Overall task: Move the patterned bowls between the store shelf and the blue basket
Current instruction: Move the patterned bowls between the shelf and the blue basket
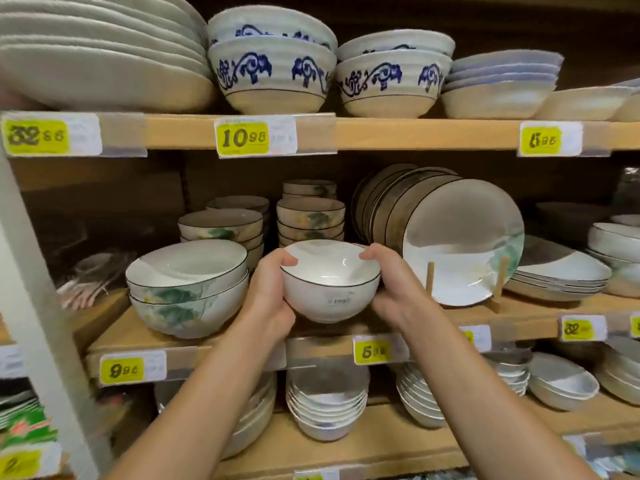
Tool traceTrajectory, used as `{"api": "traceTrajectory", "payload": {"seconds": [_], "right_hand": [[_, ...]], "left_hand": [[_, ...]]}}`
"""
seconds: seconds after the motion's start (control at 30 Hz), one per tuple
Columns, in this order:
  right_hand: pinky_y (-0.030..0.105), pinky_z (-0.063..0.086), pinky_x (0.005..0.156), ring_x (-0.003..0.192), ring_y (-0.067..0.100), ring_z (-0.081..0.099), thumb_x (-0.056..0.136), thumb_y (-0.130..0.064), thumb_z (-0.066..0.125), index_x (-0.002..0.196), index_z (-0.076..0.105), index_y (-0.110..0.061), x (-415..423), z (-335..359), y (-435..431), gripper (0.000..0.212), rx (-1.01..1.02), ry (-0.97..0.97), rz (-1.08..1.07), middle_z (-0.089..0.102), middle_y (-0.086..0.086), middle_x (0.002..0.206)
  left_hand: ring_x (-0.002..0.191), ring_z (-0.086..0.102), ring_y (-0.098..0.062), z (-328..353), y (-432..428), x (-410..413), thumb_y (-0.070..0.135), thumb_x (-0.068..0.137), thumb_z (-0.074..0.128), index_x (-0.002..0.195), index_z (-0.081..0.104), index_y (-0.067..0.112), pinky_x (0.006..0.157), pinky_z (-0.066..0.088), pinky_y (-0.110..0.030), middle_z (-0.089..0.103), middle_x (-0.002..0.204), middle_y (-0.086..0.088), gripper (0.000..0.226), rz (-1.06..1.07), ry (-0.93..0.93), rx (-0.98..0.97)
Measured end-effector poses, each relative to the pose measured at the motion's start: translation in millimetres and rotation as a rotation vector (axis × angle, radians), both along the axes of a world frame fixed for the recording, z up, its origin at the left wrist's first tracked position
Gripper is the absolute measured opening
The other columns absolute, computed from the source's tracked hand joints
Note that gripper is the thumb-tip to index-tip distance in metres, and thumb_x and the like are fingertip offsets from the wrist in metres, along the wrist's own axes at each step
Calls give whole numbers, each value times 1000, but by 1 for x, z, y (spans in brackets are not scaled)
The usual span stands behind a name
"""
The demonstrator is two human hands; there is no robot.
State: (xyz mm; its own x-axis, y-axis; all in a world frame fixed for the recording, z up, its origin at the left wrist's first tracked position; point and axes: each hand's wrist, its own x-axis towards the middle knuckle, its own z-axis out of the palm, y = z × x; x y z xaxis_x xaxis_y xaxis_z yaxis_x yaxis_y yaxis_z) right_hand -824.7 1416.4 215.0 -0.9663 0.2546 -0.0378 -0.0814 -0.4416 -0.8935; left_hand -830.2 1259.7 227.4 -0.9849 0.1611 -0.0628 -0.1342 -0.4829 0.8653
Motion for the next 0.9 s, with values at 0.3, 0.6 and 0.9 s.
{"api": "traceTrajectory", "payload": {"seconds": [0.3, 0.6, 0.9], "right_hand": [[43, 52, 89, 100, 34, 65, 74, -7, 42, 116, 64, 0, -35, 2, 21, 47, -8, -67, 399, 69, 20, 111], [53, 54, 86, 96, 38, 66, 74, 1, 44, 109, 63, -2, -44, 1, 2, 39, -113, -37, 137, 68, 22, 105], [43, 54, 89, 93, 30, 67, 78, -21, 54, 98, 69, -5, -39, -7, 5, 29, -71, -29, 226, 72, 15, 95]], "left_hand": [[100, 64, -38, -9, 12, -17, 12, 77, 41, 108, 67, 7, 91, 52, -51, 73, 104, -18, 41, 82, -38, -52], [101, 69, -17, -34, 35, 2, 42, 74, 63, 130, 52, 23, 93, 54, -44, 71, 113, -1, 60, 307, 187, -43], [70, 73, -24, -24, 19, -23, 29, 82, 42, 93, 70, 19, 69, 56, -36, 77, 85, -7, 31, 207, 11, -156]]}}
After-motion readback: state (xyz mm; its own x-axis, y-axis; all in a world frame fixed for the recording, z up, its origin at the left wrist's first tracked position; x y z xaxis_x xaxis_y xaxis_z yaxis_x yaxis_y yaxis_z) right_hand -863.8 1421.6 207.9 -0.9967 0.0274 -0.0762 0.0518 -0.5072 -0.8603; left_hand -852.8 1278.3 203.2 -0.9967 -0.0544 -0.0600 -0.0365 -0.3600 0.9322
